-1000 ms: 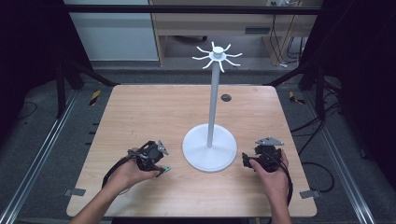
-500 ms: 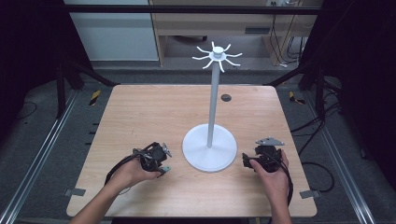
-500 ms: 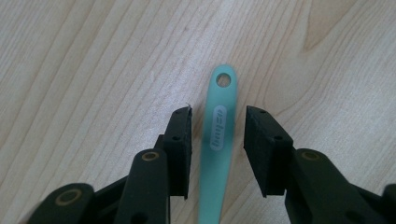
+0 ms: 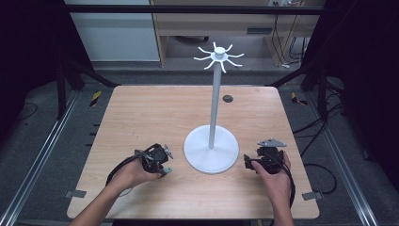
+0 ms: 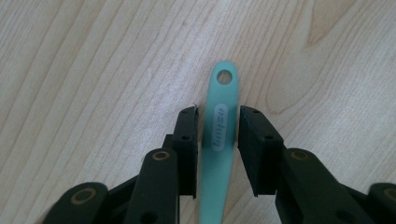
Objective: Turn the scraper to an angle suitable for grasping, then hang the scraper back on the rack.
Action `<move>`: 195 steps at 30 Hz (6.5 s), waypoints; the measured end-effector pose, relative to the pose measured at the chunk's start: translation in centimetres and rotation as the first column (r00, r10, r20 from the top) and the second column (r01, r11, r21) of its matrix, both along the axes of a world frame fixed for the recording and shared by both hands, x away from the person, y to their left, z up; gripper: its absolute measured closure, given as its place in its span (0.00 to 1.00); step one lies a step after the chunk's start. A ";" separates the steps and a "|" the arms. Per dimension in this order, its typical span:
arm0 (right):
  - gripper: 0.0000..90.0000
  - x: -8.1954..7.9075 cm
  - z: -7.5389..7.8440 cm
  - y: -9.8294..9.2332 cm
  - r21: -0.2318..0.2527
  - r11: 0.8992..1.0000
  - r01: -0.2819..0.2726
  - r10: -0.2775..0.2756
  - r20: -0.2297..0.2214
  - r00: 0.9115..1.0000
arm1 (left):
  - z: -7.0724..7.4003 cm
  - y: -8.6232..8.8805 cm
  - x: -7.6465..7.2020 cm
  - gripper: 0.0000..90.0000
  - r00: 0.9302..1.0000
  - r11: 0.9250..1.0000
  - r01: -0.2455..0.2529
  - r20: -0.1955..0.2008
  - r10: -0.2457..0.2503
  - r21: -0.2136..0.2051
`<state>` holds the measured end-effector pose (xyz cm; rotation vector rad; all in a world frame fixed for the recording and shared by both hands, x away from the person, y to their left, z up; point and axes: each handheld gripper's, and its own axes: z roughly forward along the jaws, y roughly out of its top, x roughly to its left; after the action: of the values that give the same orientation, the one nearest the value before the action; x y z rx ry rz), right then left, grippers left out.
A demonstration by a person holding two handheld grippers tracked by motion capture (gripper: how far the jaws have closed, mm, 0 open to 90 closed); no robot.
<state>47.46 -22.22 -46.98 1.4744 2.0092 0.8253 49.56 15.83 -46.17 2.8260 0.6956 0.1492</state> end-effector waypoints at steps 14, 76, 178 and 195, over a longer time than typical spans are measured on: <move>0.12 0.0 0.0 0.3 0.004 1.000 -0.018 0.018 0.001 1.000 | -0.2 -0.3 0.3 0.80 1.000 1.000 0.004 -0.017 -0.004 0.007; 0.11 -0.2 -0.1 0.6 -0.013 0.999 -0.030 0.030 0.000 1.000 | 8.9 9.1 -5.4 0.82 0.934 0.903 -0.074 0.289 0.212 -0.424; 0.11 -0.2 0.2 0.1 0.017 1.000 -0.022 0.022 0.013 1.000 | 30.1 -5.5 -1.4 0.82 0.866 0.733 0.106 0.424 0.264 -0.672; 0.11 -0.3 0.2 0.1 0.024 1.000 -0.020 0.020 0.013 1.000 | 30.6 -6.9 -1.7 0.82 0.866 0.747 0.123 0.439 0.242 -0.653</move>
<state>47.19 -22.14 -46.81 1.4612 2.0145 0.8678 47.90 8.89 -15.62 1.9440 0.5649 0.5150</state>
